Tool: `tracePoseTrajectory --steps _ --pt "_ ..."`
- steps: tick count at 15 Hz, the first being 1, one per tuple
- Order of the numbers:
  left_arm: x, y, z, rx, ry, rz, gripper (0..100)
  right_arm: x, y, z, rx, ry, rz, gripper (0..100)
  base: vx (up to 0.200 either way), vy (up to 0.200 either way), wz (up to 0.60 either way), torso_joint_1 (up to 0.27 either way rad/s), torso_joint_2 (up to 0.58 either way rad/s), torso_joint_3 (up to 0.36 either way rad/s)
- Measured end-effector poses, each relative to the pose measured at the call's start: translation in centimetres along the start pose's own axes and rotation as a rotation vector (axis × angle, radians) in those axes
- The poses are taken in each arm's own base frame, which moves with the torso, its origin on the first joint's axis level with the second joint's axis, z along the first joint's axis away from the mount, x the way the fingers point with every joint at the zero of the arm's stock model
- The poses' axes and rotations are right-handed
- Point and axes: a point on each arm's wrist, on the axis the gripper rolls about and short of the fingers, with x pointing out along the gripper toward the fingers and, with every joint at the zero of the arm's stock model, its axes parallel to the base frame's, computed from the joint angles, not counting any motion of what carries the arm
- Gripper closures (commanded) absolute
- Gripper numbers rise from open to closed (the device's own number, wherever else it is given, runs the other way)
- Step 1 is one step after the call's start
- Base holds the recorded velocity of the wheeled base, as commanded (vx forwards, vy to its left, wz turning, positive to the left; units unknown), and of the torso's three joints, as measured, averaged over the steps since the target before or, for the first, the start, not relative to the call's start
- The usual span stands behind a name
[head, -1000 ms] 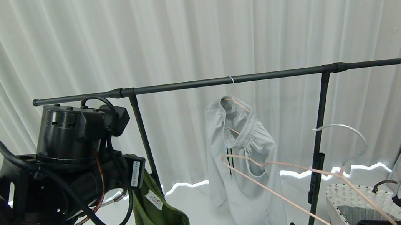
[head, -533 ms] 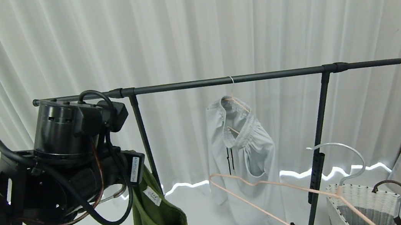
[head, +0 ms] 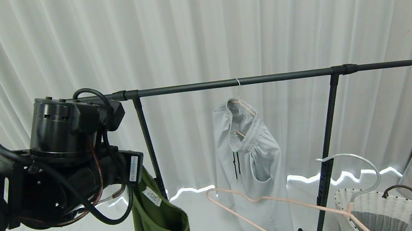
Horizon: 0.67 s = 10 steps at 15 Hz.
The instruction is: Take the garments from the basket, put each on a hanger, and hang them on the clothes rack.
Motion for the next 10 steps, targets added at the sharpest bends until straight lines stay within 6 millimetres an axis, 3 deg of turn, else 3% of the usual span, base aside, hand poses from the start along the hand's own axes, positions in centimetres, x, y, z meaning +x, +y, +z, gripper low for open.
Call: tracePoseTrajectory --steps 4,10 --pt "0.1 -0.3 0.0 -0.026 0.004 0.032 100 -0.1 0.7 -0.7 0.006 0.024 0.067 100 0.0 0.0 0.0 0.0 0.0 0.0" --pt "-0.4 -4.7 -0.5 -0.082 0.014 -0.09 100 1.3 2.1 1.6 0.076 -0.045 0.148 100 0.0 0.0 0.0 0.0 0.0 0.0"
